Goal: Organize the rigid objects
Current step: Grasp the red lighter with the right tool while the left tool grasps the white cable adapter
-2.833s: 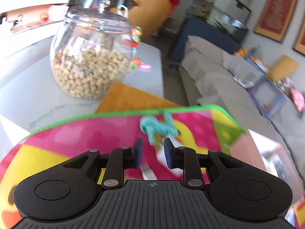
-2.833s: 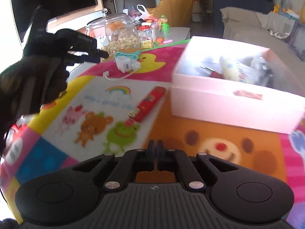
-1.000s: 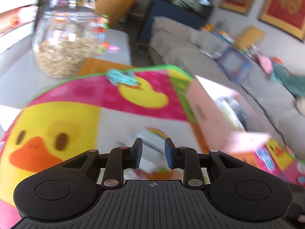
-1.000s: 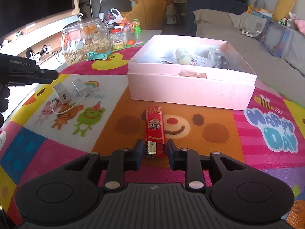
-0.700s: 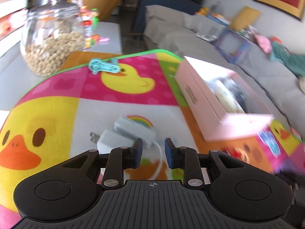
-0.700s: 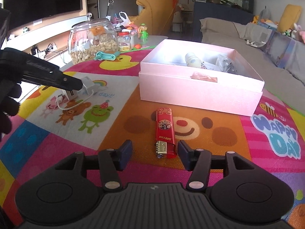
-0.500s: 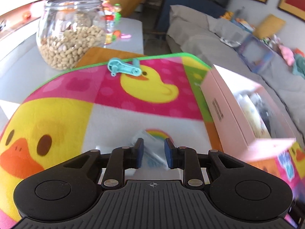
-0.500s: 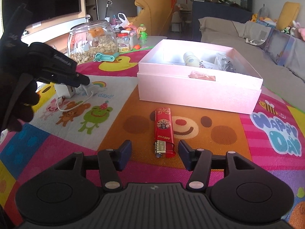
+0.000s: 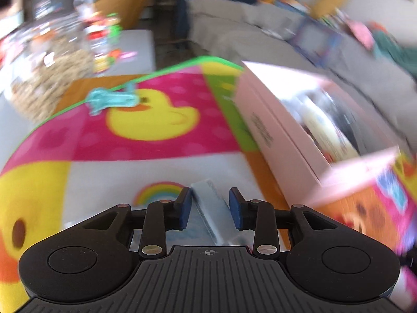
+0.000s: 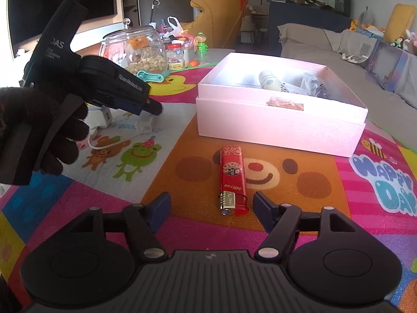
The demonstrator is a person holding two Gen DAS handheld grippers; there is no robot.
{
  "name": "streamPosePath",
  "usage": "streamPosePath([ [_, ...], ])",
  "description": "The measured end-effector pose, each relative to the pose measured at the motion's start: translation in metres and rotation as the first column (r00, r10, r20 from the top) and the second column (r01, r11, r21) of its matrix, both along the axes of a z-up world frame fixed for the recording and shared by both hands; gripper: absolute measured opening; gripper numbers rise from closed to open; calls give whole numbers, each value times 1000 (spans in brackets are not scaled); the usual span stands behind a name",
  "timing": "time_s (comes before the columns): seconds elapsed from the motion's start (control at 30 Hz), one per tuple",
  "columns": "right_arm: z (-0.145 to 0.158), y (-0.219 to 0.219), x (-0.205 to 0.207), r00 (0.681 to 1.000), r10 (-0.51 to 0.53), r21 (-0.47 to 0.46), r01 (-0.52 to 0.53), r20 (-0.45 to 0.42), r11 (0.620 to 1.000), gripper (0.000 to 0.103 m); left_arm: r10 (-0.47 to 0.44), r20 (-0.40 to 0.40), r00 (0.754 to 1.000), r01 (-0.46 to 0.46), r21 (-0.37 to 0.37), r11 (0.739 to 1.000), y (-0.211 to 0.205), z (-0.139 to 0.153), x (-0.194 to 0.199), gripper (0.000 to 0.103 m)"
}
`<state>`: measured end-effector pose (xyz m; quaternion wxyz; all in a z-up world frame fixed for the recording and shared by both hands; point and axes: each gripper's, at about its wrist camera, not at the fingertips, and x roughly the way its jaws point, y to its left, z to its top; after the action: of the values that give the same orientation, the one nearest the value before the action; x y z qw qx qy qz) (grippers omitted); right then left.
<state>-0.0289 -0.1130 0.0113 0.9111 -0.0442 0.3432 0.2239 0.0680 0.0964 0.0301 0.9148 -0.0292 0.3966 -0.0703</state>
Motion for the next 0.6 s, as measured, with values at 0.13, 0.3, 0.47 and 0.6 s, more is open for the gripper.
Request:
streamPosePath([
  [0.13, 0, -4, 7, 999, 7, 77, -3, -48, 997, 92, -63, 23, 998, 61, 102, 993, -21, -4, -7, 36],
  [0.3, 0, -2, 12, 995, 48, 97, -40, -83, 994, 103, -28, 21, 999, 27, 49, 998, -14, -4, -7, 36],
  [0.47, 4, -6, 14, 995, 45, 105, -36, -85, 994, 98, -49, 61, 997, 46, 59, 997, -14, -7, -19, 35],
  [0.6, 12, -2, 18, 1000, 1, 32, 0, -4, 999, 75, -59, 47, 997, 59, 3, 998, -7, -5, -44, 25],
])
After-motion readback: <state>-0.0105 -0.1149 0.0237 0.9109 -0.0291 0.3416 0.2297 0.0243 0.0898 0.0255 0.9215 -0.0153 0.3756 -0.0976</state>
